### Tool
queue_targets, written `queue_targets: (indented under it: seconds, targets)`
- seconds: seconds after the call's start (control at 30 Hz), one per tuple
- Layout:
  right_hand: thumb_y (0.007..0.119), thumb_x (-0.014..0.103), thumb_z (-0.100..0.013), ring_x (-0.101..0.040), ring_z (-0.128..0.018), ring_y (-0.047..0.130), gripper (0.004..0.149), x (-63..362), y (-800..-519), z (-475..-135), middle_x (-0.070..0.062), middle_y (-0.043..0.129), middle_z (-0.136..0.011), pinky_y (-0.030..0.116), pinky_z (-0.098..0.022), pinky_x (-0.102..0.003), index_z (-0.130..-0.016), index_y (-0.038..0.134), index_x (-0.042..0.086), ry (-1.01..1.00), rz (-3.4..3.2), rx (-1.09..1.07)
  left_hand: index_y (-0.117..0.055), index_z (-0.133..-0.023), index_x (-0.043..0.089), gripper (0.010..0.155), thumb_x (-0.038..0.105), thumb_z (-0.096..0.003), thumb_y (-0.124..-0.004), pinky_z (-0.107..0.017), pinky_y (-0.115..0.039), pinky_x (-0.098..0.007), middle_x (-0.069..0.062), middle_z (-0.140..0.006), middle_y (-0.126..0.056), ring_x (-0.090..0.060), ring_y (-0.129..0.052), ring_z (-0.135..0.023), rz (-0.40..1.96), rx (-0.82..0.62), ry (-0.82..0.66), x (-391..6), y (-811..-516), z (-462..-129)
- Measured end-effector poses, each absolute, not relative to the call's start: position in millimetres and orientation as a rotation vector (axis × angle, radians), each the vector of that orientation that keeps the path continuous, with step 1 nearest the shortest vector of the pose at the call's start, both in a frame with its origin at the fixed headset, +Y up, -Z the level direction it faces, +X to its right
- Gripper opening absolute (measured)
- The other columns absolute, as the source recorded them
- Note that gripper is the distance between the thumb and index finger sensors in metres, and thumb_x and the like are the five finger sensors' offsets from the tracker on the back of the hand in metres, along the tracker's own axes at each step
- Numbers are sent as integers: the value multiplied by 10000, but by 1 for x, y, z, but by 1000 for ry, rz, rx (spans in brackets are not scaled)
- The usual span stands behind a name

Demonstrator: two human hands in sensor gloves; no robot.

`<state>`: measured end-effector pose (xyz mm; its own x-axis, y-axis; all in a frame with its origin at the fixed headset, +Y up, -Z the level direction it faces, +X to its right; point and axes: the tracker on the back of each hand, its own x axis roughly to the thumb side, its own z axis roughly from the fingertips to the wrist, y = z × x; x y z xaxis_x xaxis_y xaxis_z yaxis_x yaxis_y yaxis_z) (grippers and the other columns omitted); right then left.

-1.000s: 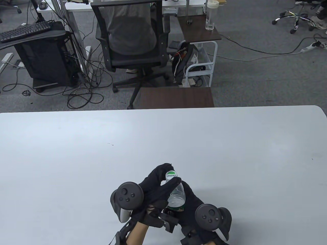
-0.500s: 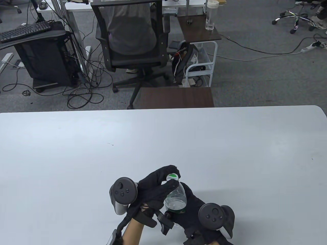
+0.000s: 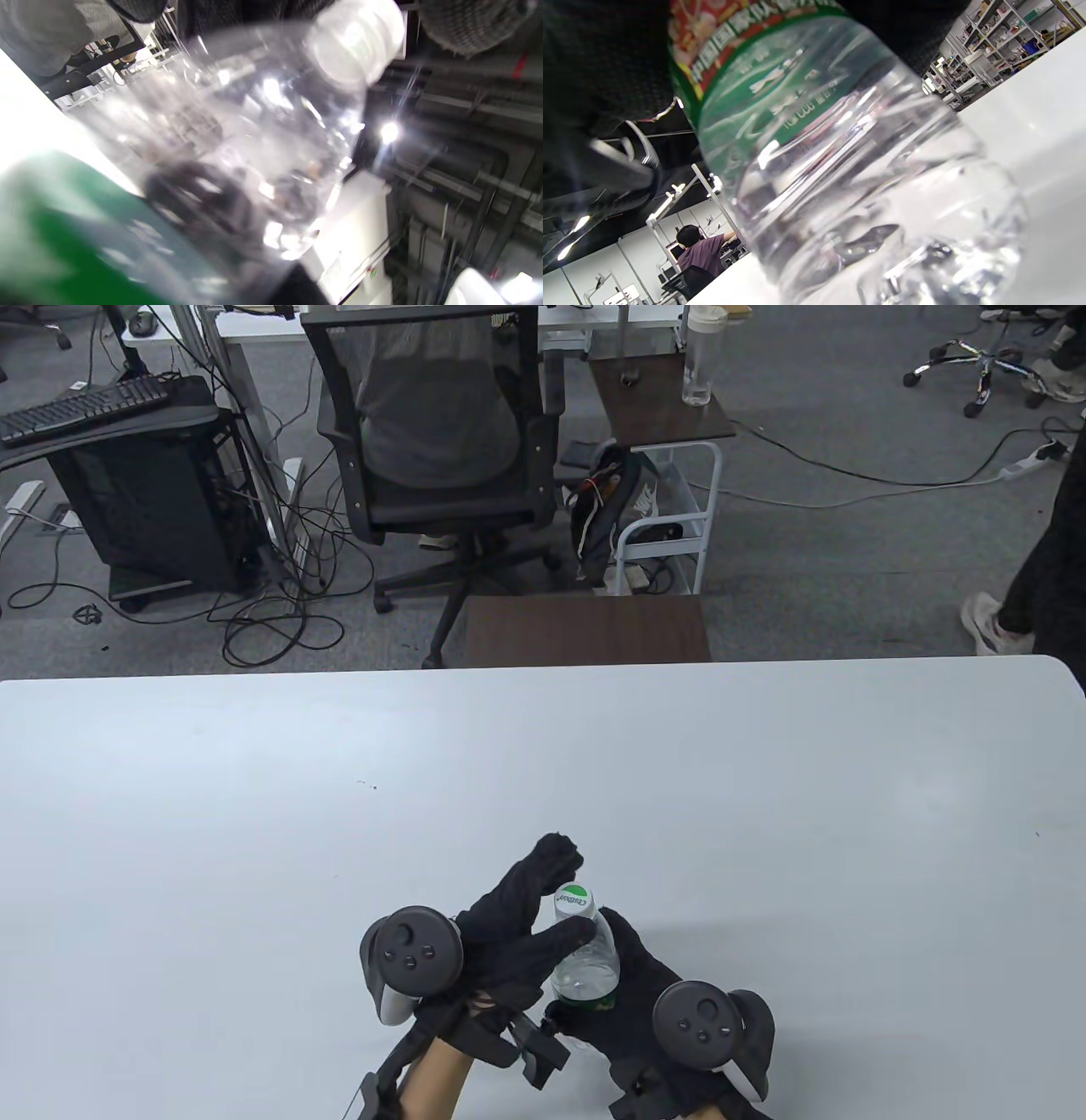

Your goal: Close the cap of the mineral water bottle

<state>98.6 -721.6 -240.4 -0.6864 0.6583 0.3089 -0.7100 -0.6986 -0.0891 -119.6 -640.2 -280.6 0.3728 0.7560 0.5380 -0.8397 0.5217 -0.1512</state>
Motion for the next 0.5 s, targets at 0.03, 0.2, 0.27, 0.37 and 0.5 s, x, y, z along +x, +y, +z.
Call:
queue_targets:
  seconds: [0.03, 0.2, 0.27, 0.37, 0.5]
  targets:
    - [921, 665, -331, -204, -878, 946, 990, 100, -722, -241, -44, 751, -1003, 771, -716, -425, -1063, 449, 196, -257, 2330, 315, -401, -1165, 106, 905, 660, -527, -725, -695, -488, -712, -249, -1138, -532, -543, -669, -975, 979, 167, -584, -126, -641, -281]
    - [910, 660, -352, -221, -906, 923, 957, 97, -724, -244, -41, 756, -1010, 736, -728, -454, -1066, 464, 206, -205, 2342, 317, -377, -1176, 123, 898, 675, -537, -681, -698, -477, -721, -253, -1159, -491, -571, -629, -990, 597, 180, -440, -170, -655, -281]
    - [908, 664, -351, -216, -932, 907, 952, 88, -724, -245, -19, 753, -1025, 712, -748, -461, -1070, 463, 227, -181, 2355, 283, -364, -1175, 125, 893, 675, -538, -666, -697, -477, -718, -251, -1160, -479, -572, -620, -993, 447, 157, -384, -189, -665, -283]
    - [895, 690, -355, -171, -981, 873, 954, 73, -721, -250, 38, 726, -1062, 662, -788, -474, -1080, 434, 276, -109, 2403, 227, -432, -1162, 132, 852, 663, -538, -665, -686, -506, -716, -245, -1141, -541, -562, -666, -975, 373, 224, -294, -213, -682, -285]
    - [860, 727, -381, -94, -1067, 780, 954, 55, -722, -259, 132, 633, -1126, 602, -843, -459, -1090, 339, 358, -3, 2443, 138, -446, -1154, 138, 814, 640, -547, -655, -686, -493, -716, -235, -1135, -545, -560, -651, -975, 487, 191, -308, -226, -693, -288]
